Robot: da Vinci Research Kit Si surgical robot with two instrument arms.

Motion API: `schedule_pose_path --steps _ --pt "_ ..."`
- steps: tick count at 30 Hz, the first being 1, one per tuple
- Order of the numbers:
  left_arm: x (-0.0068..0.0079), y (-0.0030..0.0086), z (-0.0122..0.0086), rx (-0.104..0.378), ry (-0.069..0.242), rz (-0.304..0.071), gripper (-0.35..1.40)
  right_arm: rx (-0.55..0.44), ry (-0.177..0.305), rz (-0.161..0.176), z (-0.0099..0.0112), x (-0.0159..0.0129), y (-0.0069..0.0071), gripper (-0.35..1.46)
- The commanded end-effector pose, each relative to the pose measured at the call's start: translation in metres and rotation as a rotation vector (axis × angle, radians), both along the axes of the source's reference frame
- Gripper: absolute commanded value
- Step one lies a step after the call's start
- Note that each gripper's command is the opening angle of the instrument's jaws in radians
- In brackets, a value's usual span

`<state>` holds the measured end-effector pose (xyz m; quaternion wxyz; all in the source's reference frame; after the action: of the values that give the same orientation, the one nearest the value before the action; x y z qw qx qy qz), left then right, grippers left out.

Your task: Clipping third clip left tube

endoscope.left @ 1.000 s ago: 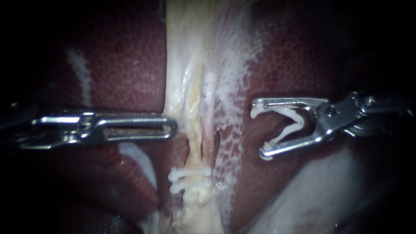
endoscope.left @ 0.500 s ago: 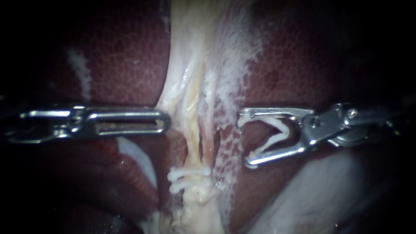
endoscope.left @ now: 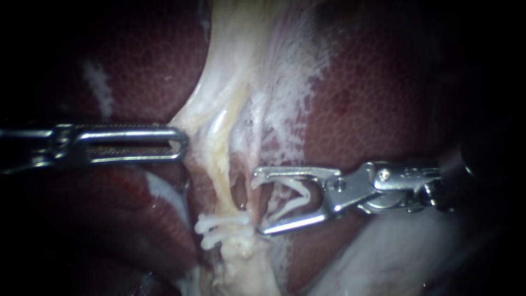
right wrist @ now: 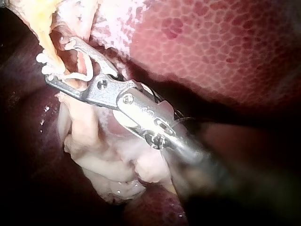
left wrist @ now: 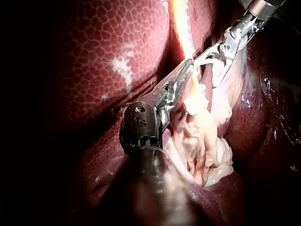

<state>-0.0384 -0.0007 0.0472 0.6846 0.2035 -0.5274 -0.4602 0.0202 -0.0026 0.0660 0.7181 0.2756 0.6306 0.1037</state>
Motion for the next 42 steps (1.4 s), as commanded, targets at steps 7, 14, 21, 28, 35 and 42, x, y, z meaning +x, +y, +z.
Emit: schedule_pose_path --steps 7,14,21,28,35,42 --pt "0.0001 0.0 0.0 -0.001 0.001 0.001 -0.35 0.018 0.008 -0.015 0.0002 0.0022 -0.0003 0.6" --pt "0.0001 0.0 0.0 -0.001 0.001 0.0 -0.35 0.027 0.018 -0.03 -0.0002 0.0038 -0.0006 0.6" --pt "0.0001 0.0 0.0 -0.001 0.001 0.001 -0.35 0.043 0.036 -0.061 -0.0006 0.0049 -0.0009 0.6" --pt "0.0002 0.0 0.0002 -0.001 0.0 0.002 -0.35 0.086 0.057 -0.106 -0.0019 0.0049 -0.0018 0.57" --pt "0.0002 0.0 0.0002 -0.001 0.0 0.002 -0.35 0.093 0.07 -0.125 -0.0021 0.0054 -0.0015 0.55" --pt "0.0002 0.0 0.0002 -0.001 0.0 0.002 -0.35 0.104 0.07 -0.121 -0.0023 0.0058 0.0006 0.53"
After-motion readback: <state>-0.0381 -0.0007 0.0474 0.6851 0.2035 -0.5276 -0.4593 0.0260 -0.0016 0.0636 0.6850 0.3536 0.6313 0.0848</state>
